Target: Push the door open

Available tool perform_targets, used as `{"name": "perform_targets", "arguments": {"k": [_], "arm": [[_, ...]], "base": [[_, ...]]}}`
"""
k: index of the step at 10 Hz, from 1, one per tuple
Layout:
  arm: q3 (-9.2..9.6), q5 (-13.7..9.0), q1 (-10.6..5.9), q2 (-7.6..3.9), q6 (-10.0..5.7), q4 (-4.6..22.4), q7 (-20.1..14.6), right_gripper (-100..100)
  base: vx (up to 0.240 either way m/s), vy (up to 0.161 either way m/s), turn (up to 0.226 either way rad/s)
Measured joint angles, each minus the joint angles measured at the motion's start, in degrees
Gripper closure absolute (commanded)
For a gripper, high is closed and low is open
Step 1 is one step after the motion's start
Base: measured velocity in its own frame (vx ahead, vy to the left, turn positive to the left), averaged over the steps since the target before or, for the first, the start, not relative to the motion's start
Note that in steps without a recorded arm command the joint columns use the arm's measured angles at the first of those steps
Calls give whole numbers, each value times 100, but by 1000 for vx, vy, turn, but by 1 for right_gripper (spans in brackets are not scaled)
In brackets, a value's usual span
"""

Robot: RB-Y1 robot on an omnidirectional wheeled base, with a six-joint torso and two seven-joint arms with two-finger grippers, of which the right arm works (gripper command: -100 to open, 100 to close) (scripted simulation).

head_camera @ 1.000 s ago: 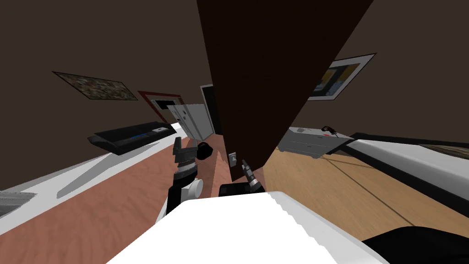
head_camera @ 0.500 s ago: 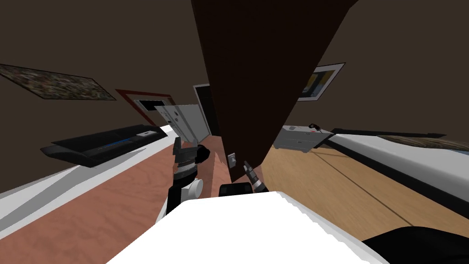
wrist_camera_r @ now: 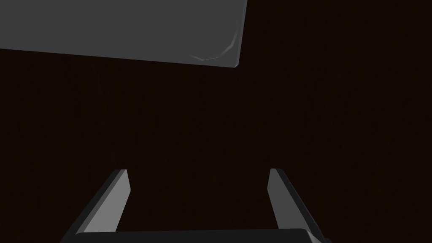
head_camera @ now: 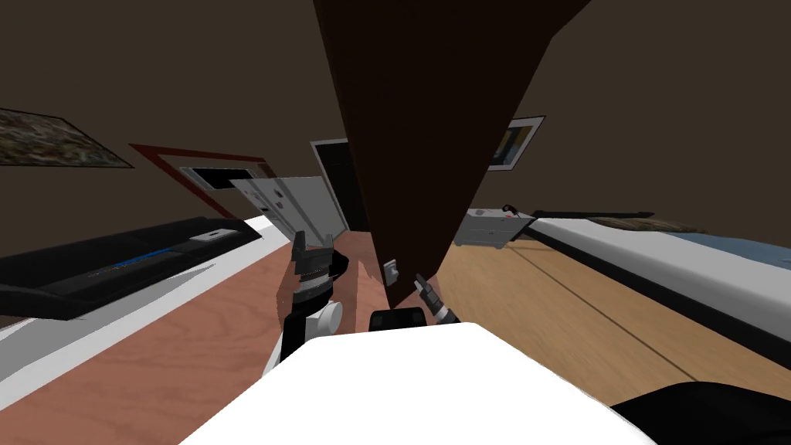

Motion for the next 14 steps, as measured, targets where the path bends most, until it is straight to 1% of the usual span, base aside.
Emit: {"name": "perform_targets", "arguments": {"k": [1,2,3,6,7,8,10,14], "arm": [[-60,71,-3,-72,-132,8,-132,-100],[-138,132,-33,-141,-288,76,-257,-100],[-222,188,-33,-225,-462,121,-384,-100],[-436,385,-1,-477,-908,142,-797,-100],[-511,448,-35,-550,-1060,201,-927,-100],[-586,510,-31,-638,-1202,206,-1069,-100],[-736,626,-58,-781,-1525,319,-1309,-100],[-1005,852,-86,-1072,-2063,415,-1801,-100]], "base": [[17,80,-248],[13,73,-202],[2,86,-208],[3,79,-186],[6,89,-218],[3,88,-207],[0,70,-167],[-8,68,-179]]}}
